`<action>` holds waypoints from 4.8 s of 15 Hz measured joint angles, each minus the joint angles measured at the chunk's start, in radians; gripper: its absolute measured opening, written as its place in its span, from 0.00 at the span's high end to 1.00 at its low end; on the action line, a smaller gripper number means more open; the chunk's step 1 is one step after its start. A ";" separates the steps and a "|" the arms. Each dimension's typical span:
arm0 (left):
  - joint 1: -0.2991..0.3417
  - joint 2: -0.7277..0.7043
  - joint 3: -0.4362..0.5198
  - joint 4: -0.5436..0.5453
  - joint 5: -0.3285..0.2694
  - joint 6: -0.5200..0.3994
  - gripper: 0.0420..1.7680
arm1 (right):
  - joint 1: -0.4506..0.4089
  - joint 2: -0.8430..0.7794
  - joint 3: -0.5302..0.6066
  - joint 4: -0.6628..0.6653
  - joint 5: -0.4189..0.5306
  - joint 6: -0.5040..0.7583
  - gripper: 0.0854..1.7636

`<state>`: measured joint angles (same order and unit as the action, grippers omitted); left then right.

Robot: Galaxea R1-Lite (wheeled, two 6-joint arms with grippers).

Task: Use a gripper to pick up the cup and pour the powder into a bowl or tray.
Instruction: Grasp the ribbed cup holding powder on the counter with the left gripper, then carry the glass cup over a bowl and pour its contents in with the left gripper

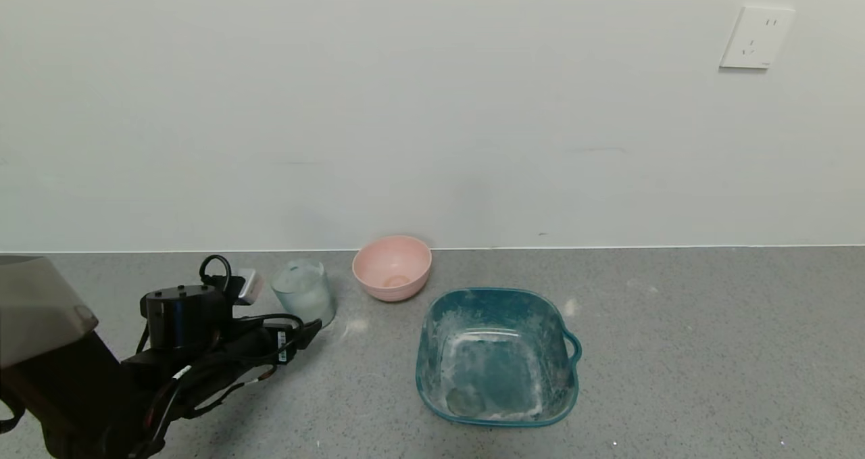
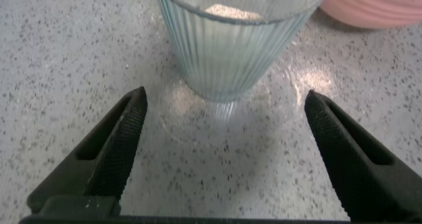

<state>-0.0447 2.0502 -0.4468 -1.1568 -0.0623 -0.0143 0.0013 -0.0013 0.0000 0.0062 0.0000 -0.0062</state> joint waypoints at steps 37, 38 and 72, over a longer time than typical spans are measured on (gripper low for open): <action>-0.029 0.243 -0.145 -0.256 0.046 -0.013 0.03 | 0.000 0.000 0.000 0.000 0.000 0.000 0.03; -0.029 0.247 -0.156 -0.256 0.050 -0.013 0.03 | 0.000 0.000 0.000 0.000 0.000 0.000 0.03; -0.026 0.232 -0.194 -0.208 0.059 -0.010 0.27 | 0.000 0.000 0.000 0.000 0.000 0.000 0.03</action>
<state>-0.0711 2.2826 -0.6413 -1.3647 -0.0038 -0.0240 0.0013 -0.0013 0.0000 0.0062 0.0000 -0.0062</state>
